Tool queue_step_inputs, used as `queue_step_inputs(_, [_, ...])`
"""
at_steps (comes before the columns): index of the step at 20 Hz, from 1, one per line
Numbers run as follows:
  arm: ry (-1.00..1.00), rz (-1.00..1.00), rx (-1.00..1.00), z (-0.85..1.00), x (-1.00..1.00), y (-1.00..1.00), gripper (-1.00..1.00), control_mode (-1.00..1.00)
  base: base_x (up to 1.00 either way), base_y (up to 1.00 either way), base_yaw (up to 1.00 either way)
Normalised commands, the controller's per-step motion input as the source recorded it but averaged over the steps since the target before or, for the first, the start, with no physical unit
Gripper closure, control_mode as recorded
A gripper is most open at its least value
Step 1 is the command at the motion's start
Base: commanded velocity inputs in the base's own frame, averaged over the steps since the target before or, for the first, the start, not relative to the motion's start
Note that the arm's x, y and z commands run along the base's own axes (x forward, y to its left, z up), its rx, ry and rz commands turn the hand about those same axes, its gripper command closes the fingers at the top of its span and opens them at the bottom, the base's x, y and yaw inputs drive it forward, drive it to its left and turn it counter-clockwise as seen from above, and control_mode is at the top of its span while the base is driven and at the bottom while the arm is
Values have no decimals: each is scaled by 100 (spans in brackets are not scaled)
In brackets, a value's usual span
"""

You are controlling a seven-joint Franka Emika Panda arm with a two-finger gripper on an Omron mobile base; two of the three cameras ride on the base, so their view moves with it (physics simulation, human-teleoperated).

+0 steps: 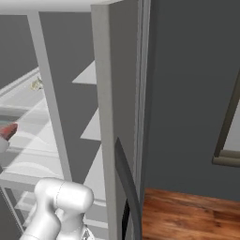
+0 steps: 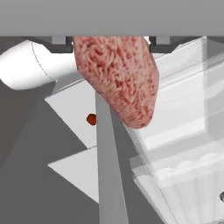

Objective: Pick up the frozen steak from the freezer, place it on any shelf in the fridge, and close the fridge and freezer doors when done.

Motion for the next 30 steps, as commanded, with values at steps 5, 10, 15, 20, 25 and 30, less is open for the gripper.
queue_step_inputs(5, [-2,-25,9,0,96,84,100,-100,0,0,0])
queue_step_inputs(10, [0,-12,7,0,100,35,100,-100,0,0,0])
queue_step_inputs(15, [0,-1,0,0,100,9,100,-100,0,0,0])
queue_step_inputs(20, [0,0,0,-1,100,0,100,-100,0,0,0])
queue_step_inputs(25, [0,0,-2,-4,100,1,100,-100,0,0,0])
queue_step_inputs(30, [0,0,0,-1,100,4,100,-100,0,0,0])
